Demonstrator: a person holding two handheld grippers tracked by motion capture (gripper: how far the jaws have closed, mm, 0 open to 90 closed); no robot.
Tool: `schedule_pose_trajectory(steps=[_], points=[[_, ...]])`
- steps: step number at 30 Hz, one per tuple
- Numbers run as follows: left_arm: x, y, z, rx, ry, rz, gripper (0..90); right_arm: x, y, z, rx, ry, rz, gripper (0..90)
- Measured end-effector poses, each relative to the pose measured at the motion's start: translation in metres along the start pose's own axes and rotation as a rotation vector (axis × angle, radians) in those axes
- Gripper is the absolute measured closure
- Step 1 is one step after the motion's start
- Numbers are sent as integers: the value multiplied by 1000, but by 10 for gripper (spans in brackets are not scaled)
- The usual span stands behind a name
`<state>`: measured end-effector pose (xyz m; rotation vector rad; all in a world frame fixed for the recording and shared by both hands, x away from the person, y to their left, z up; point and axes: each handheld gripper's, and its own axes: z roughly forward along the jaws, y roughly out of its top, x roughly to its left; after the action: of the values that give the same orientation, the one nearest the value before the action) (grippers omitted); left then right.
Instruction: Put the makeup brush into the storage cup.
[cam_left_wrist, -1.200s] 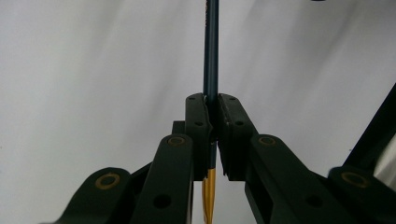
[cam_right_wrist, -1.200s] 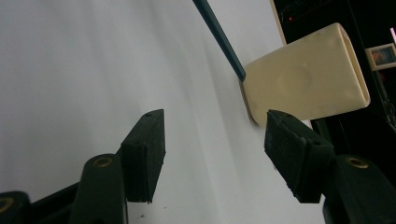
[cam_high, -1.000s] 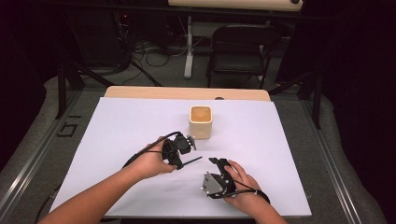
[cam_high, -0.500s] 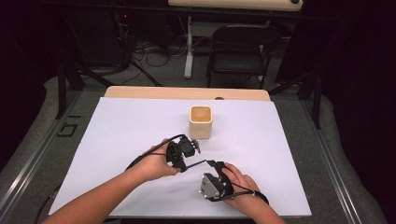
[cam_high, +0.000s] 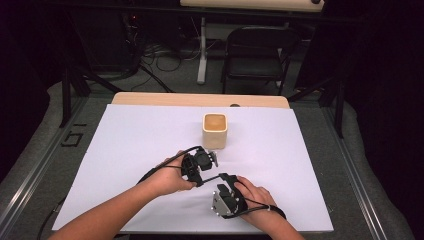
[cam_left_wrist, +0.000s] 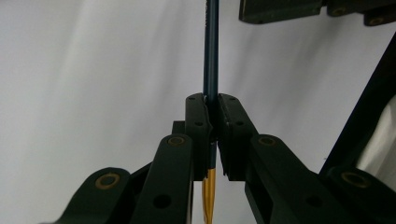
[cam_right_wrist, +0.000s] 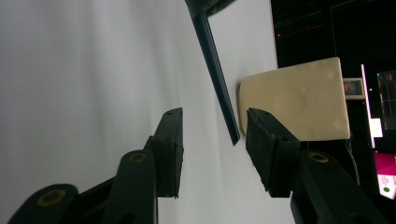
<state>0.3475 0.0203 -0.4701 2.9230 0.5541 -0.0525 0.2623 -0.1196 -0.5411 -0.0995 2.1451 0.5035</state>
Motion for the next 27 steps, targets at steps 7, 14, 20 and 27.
schedule_pose_trajectory(steps=[7,14,20,27], points=[[-7,9,2,-4,-11,22,834,2,4,0,0,3,-62,605],[-10,14,6,1,-15,36,834,4,5,-1,-6,6,-91,637],[-11,15,6,12,-20,40,834,7,7,1,-16,11,-160,667],[-14,15,9,14,-23,51,834,9,10,0,3,14,-201,708]])
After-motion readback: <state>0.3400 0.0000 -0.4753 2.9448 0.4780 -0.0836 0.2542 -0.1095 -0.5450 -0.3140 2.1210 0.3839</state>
